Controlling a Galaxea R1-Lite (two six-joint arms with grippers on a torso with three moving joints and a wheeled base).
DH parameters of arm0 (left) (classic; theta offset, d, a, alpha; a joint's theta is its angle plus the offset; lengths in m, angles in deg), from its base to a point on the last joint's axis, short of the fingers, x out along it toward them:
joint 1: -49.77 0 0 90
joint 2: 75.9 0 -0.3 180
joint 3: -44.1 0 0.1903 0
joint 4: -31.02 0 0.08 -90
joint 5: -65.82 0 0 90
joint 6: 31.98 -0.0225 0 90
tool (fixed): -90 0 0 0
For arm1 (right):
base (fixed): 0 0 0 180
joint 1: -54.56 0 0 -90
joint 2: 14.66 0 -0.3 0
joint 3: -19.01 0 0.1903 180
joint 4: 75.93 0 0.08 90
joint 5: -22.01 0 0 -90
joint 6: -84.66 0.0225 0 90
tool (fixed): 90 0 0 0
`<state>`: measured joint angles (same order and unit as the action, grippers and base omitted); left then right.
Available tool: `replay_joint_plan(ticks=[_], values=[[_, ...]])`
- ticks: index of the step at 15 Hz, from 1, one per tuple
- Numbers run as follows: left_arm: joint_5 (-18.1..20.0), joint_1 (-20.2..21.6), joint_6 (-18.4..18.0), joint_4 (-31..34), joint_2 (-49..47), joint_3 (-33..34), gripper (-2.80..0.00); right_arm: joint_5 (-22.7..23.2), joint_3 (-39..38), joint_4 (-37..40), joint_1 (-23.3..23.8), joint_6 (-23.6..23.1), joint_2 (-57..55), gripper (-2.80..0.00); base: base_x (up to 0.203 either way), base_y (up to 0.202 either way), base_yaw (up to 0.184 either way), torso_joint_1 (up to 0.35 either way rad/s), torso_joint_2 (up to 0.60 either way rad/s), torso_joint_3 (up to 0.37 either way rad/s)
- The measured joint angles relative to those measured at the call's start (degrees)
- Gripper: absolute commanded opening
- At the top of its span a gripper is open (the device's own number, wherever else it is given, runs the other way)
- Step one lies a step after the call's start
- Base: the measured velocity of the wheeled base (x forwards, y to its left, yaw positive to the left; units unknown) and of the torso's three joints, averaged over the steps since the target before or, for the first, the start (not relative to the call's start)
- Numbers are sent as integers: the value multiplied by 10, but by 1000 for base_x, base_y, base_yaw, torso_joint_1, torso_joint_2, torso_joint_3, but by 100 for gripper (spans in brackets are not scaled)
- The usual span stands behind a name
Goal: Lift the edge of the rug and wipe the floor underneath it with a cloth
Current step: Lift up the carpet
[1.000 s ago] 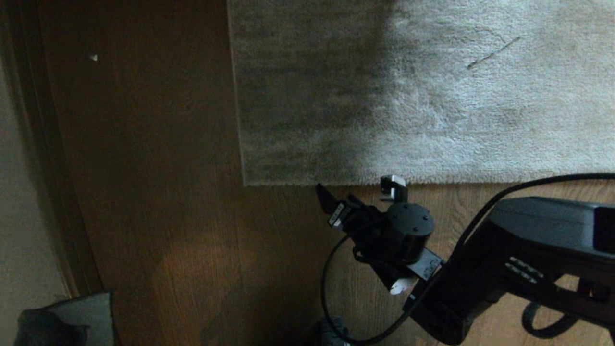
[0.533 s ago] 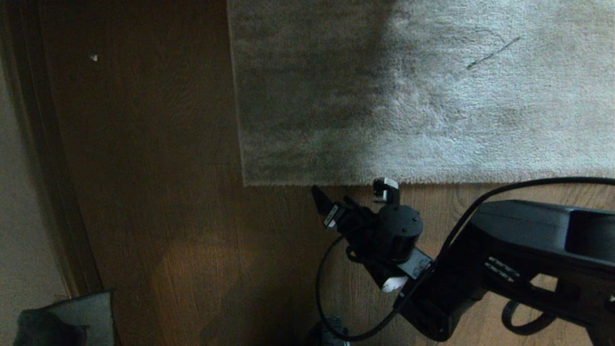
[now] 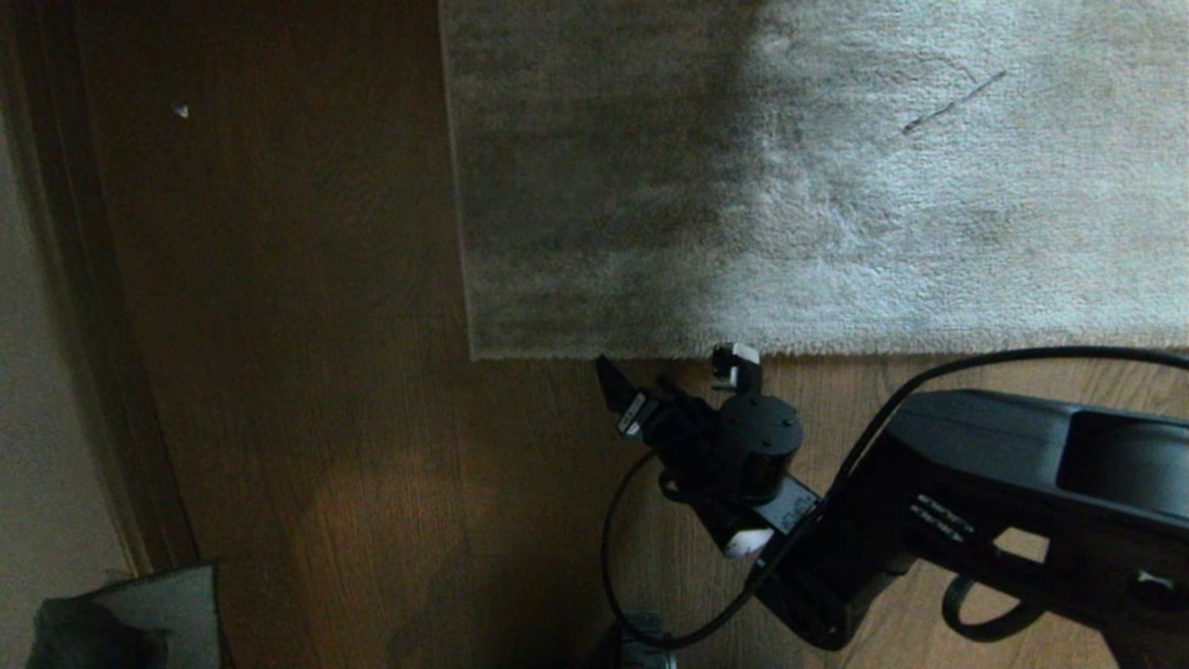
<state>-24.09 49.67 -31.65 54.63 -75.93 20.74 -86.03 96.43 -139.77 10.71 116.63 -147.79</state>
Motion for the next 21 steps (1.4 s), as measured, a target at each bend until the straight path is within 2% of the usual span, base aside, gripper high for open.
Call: replay_joint_plan(ticks=[11,21], values=[[0,0,0,0,0,0,-280,0,40,1,4,-12,2,0,0,0,0,0,0,0],[0,0,0,0,0,0,-280,2,27,0,5,-22,53,0,0,0,0,0,0,0]])
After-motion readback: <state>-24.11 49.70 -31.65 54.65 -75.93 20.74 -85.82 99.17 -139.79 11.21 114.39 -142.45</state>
